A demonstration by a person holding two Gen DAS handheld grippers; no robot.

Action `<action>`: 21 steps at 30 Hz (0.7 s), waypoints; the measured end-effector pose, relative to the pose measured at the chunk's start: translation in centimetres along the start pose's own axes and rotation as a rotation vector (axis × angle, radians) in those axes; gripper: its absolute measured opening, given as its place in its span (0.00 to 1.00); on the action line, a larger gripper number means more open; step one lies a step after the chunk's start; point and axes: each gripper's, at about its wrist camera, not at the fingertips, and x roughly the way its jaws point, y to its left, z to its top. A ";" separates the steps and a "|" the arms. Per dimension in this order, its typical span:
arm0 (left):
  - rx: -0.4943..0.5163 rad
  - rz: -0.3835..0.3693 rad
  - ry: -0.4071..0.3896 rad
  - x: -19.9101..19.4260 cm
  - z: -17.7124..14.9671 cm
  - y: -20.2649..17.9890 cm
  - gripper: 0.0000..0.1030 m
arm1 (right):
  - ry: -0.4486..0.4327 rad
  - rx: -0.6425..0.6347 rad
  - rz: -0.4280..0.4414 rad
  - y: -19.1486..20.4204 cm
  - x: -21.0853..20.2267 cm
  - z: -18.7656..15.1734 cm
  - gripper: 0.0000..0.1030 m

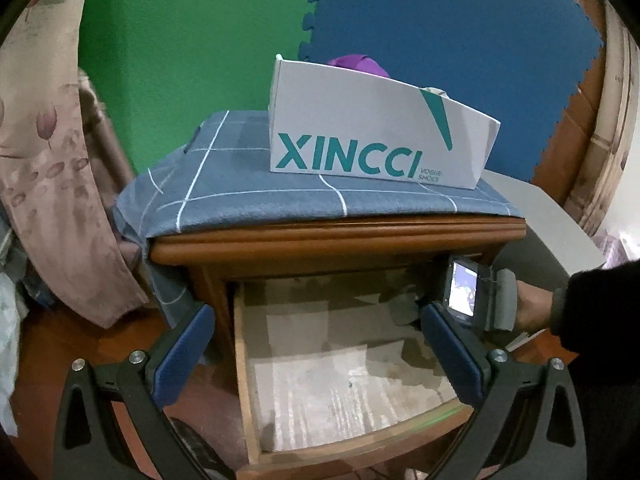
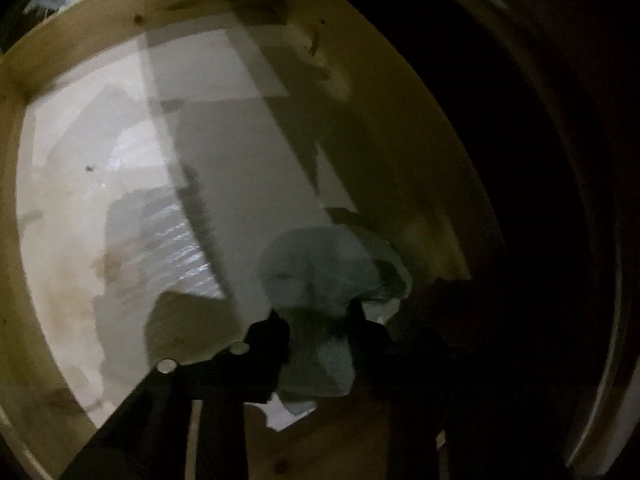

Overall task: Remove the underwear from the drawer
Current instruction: 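Reach the right tool into the drawer and grasp the grey sock, then lift the grey sock with the right tool over the XINCCI box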

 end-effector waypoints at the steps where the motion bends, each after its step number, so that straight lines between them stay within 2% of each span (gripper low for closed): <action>1: -0.006 0.001 0.003 0.1 0.0 0.0 0.99 | -0.005 0.011 0.015 -0.3 -0.2 -0.1 0.21; 5: -0.010 0.025 -0.003 0.2 0.0 0.1 0.99 | -0.013 -0.019 0.012 1.1 -2.0 0.1 0.20; 9: -0.001 0.085 -0.002 0.4 -0.2 0.4 0.99 | -0.051 0.033 0.003 2.0 -6.0 0.7 0.20; 13: -0.009 0.146 -0.005 0.6 -0.4 1.3 0.99 | -0.086 0.156 -0.006 2.4 -10.9 1.4 0.20; 15: -0.011 0.175 -0.002 0.7 -0.5 1.6 0.99 | -0.120 0.265 -0.005 2.3 -13.6 1.5 0.20; 18: -0.008 0.227 0.031 1.3 -1.0 2.0 0.99 | -0.167 0.389 -0.050 3.5 -17.1 1.3 0.20; 21: 0.013 0.248 0.079 2.2 -1.5 1.8 0.99 | -0.250 0.575 -0.095 2.2 -21.3 1.6 0.20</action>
